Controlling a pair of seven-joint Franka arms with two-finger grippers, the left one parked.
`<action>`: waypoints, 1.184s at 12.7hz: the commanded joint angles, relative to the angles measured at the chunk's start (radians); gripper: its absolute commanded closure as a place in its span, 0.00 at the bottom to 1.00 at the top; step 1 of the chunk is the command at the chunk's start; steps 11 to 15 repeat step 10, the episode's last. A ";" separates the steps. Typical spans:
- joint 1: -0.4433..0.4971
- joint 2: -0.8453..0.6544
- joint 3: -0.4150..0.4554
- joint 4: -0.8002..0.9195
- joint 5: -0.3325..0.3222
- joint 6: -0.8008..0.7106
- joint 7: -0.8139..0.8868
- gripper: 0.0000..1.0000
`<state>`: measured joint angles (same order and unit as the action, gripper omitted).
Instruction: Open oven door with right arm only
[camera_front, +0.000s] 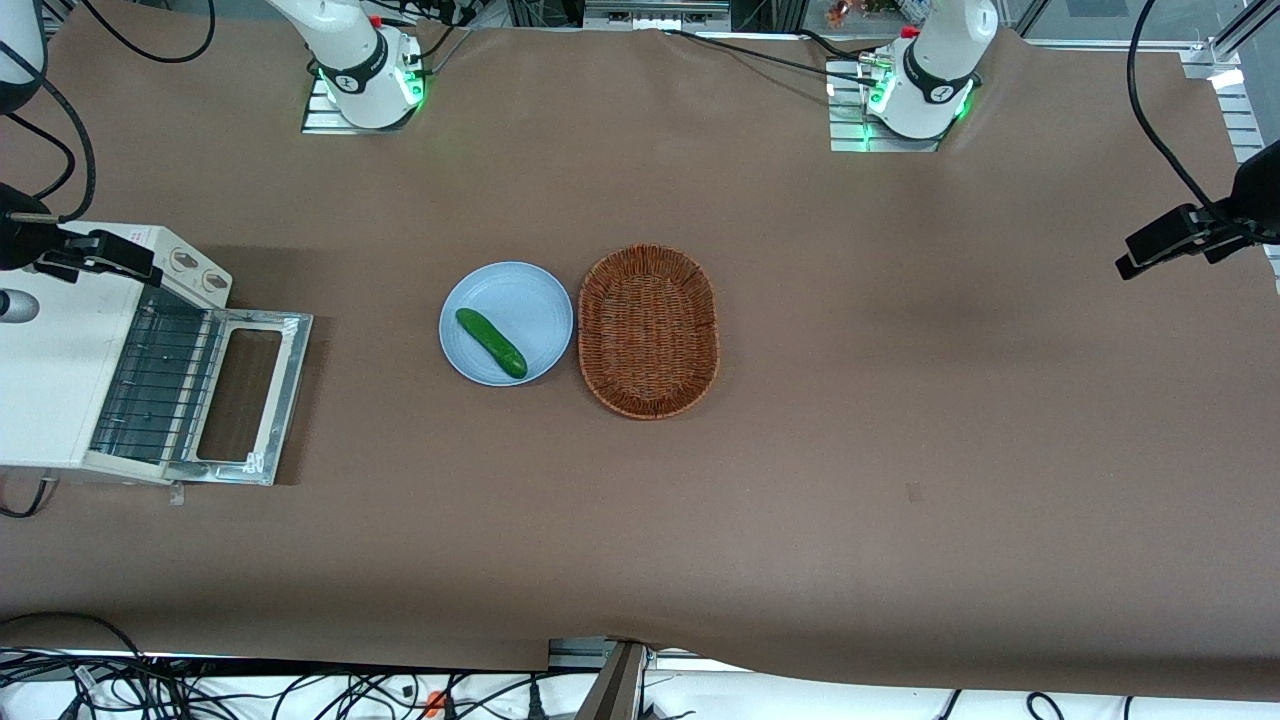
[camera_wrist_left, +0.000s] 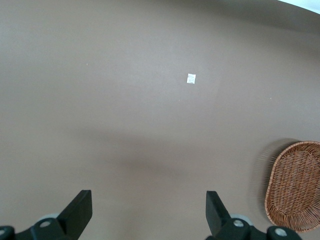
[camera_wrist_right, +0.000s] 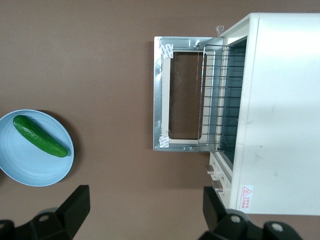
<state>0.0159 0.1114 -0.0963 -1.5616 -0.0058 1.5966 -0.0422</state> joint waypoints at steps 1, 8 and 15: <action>-0.001 -0.009 0.007 0.040 0.010 -0.041 -0.008 0.00; 0.003 -0.007 0.012 0.058 0.013 -0.053 -0.011 0.00; 0.003 -0.009 0.012 0.058 0.017 -0.056 -0.012 0.00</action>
